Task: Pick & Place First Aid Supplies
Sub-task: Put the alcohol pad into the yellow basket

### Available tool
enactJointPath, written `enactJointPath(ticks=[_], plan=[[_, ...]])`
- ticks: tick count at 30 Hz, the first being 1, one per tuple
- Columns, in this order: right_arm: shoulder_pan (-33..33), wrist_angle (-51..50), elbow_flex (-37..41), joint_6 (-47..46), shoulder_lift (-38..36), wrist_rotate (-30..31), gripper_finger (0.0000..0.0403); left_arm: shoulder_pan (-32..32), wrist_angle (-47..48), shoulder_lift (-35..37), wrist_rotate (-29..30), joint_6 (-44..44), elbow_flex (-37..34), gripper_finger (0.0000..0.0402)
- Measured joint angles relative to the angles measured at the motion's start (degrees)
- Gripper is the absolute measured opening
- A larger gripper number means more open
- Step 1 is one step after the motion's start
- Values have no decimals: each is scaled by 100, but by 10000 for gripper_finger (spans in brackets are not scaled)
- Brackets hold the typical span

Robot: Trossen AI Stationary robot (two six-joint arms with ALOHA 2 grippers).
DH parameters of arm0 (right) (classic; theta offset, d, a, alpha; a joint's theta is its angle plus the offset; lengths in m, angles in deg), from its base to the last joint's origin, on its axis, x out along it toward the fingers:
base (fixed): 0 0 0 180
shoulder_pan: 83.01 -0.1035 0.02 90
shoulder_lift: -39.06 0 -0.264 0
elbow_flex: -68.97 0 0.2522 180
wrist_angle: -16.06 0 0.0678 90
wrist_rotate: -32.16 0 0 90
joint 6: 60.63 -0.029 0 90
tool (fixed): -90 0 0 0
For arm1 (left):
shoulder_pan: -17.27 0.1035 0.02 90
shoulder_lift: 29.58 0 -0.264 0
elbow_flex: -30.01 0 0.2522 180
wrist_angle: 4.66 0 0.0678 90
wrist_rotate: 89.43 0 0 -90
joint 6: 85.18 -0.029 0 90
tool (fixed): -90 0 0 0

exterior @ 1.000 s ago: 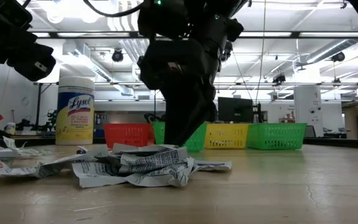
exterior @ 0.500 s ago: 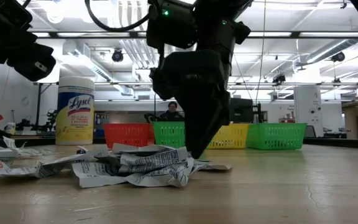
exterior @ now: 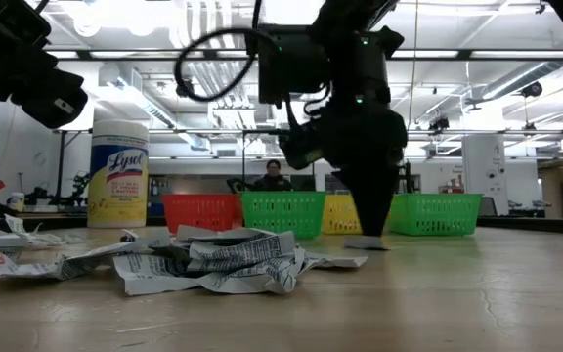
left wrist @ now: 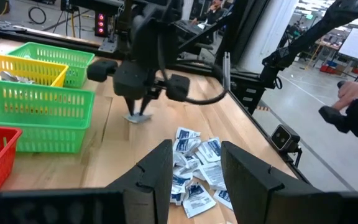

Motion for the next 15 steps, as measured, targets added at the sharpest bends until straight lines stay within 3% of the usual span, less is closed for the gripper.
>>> enactJointPath(ticks=[15], plan=[[239, -619, -32, 120, -418, -11, 105, 2, 43, 0, 0, 0, 0, 131]])
